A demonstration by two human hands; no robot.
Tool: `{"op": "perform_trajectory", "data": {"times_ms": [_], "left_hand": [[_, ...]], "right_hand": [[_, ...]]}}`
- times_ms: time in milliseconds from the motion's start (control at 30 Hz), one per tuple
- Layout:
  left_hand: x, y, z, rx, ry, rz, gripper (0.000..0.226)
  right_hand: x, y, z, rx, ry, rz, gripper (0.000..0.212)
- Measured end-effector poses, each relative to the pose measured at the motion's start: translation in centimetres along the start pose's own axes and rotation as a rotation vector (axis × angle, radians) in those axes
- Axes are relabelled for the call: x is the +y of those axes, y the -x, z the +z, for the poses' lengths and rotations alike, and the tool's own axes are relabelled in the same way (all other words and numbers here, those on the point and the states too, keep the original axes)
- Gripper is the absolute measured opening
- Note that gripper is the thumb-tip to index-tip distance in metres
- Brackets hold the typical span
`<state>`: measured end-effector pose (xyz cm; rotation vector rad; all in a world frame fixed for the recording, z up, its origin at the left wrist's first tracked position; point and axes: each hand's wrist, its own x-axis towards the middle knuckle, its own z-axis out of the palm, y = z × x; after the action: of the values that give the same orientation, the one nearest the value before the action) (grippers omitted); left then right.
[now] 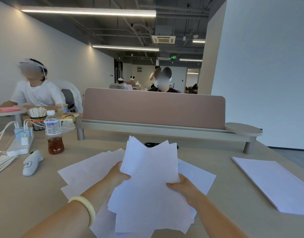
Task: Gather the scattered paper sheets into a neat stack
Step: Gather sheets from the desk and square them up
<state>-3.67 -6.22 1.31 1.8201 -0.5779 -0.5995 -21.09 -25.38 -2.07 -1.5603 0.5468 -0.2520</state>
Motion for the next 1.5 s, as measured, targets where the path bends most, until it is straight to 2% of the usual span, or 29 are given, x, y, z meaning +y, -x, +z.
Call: {"op": "perform_trajectory", "data": {"times_ms": [100,267,367,433,533,700,867,933,1033,1133,1200,1267,1500], "left_hand": [[1.2,0.4,-0.2,0.02,0.076,0.101,0.053],[2.8,1.6,-1.2,0.018,0.196,0.232,0.047],[3.2,1.9,-2.0,-0.02,0.253,0.271,0.053],[3.6,2.2,-2.2,-0.025,0.286,0.299,0.044],[4.4,2.4,-2.0,-0.04,0.298,0.358,0.027],[7.0,3.2,-2.1,0.044,0.298,0.435,0.02],[8.0,3.1,-2.0,0.113,0.313,0.488,0.014],[7.7,3.3,-1.8,0.137,0.301,0.497,0.013],[6.6,3.4,-1.9,0.164,0.323,0.469,0.031],[5.5,3.4,-1.8,0.152,0.343,0.429,0.044],[4.8,3.3,-1.3,0.126,0.32,0.415,0.038],[4.6,3.2,-0.4,0.16,0.284,0.408,0.026],[7.1,3.0,-0.2,0.219,0.269,0.449,0.019]], "right_hand": [[-0.2,-0.1,0.0,0.076,0.093,-0.029,0.063],[-2.1,-0.2,-1.2,0.345,0.104,-0.079,0.084],[-4.0,-0.3,-1.8,0.304,0.033,-0.13,0.092],[-5.2,-0.2,-2.1,0.252,-0.007,-0.161,0.08],[-7.0,0.6,-1.7,0.167,-0.023,-0.257,0.044],[-10.3,1.6,-0.9,0.301,-0.043,-0.359,0.016],[-12.7,2.8,-0.3,0.301,-0.072,-0.448,0.017],[-12.4,3.0,-0.1,0.288,-0.097,-0.481,0.026],[-10.9,2.8,0.0,0.292,-0.135,-0.465,0.048],[-9.4,2.5,0.2,0.261,-0.137,-0.419,0.06],[-9.0,2.4,0.7,0.229,-0.111,-0.453,0.044],[-8.8,2.2,1.4,0.269,-0.104,-0.447,0.031],[-10.9,2.3,1.5,0.333,-0.104,-0.429,0.025]]}}
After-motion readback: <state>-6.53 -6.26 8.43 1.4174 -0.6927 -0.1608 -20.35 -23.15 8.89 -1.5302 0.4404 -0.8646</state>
